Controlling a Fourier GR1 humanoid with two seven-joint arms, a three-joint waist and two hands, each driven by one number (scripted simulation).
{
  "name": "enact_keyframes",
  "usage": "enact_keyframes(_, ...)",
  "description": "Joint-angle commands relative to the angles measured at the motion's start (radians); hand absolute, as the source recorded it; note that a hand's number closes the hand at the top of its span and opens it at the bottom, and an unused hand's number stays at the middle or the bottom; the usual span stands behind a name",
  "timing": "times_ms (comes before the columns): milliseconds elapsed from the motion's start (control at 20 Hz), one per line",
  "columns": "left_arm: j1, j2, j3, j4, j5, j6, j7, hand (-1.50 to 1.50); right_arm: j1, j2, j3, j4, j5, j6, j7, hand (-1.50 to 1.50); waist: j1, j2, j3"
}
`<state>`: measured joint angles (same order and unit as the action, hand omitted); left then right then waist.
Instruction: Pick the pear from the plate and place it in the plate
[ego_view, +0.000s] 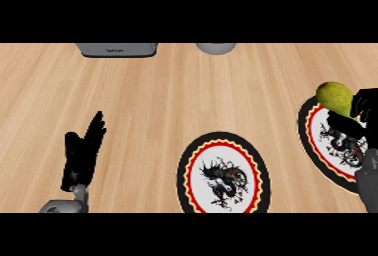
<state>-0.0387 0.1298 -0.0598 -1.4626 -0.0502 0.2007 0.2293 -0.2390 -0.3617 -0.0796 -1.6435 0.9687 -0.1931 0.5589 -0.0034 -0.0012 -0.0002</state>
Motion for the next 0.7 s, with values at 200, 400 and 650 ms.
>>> enact_keyframes(200,0.082,-0.001,-0.008,-0.060,-0.016,-0.025,-0.026,0.00,-0.020,-0.068,-0.157,0.244,-0.107,-0.025,-0.168,1.50,0.010,0.001,0.001)
enact_keyframes(400,0.063,0.007,0.028,-0.020,0.004,-0.059,-0.057,0.00,-0.051,-0.095,-0.175,0.329,-0.101,-0.001,-0.198,1.50,0.007,0.001,0.000)
enact_keyframes(650,-0.013,0.026,0.058,0.008,0.016,-0.063,-0.001,0.00,-0.091,-0.127,-0.225,0.600,-0.194,0.033,-0.342,1.50,0.010,0.005,0.001)
